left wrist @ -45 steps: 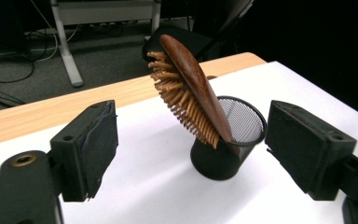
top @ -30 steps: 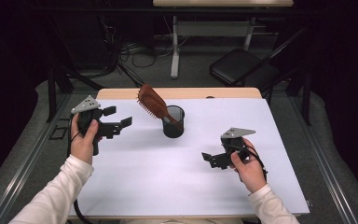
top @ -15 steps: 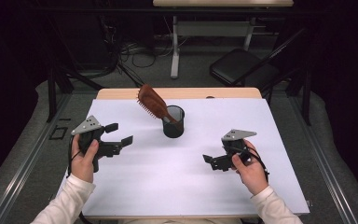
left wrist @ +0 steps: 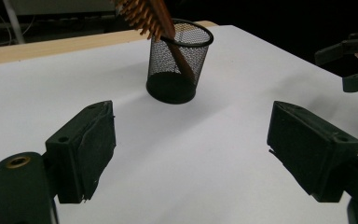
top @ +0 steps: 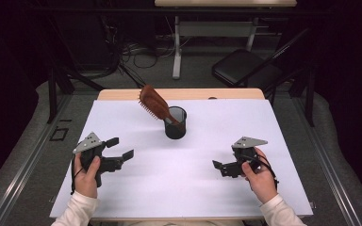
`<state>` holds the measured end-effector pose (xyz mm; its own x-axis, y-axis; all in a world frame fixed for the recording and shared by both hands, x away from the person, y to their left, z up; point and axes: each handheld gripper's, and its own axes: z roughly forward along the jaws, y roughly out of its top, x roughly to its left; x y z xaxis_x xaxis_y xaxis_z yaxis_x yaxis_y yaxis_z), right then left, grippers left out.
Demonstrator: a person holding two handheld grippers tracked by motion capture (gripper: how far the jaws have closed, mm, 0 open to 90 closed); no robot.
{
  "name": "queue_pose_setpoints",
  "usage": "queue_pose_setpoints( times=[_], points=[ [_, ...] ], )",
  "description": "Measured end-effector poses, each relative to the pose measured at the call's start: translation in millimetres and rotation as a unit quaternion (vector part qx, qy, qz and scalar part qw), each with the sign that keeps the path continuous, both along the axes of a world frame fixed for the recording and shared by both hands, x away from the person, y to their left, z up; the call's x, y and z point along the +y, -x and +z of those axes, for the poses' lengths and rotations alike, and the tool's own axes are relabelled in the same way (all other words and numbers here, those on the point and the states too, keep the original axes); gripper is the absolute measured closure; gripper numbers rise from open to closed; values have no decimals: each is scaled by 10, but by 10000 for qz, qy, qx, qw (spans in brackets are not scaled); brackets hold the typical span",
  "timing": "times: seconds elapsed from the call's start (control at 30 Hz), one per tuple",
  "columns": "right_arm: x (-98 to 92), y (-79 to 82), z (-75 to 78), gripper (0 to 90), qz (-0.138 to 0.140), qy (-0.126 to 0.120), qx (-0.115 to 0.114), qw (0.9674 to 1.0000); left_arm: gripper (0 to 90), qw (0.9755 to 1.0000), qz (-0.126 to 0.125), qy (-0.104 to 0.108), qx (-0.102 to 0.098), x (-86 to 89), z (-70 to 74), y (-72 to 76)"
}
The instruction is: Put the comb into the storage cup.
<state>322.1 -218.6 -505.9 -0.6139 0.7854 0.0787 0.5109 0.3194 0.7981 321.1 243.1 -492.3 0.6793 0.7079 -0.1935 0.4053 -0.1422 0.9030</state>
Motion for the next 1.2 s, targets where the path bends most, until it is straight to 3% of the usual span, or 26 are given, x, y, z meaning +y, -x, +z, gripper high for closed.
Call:
queue_pose_setpoints(
  times=[0.3, 0.53, 0.8, 1.2],
  points=[
    [-52, 67, -77, 34, -100, -62, -117, 9999, 156, 9997, 186, 118, 51, 75, -240, 50],
    [-102, 94, -129, 34, -177, -75, -203, 9996, 157, 9997, 234, -91, 53, 109, -347, 50],
    [-166, 99, -202, 34, -372, -96, -289, 9988, 156, 9995, 237, -185, 17, 120, -406, 53],
    [-198, 81, -312, 34, -554, -33, -197, 9983, 157, 9992, 261, -301, 86, 130, -482, 33]
  ],
)
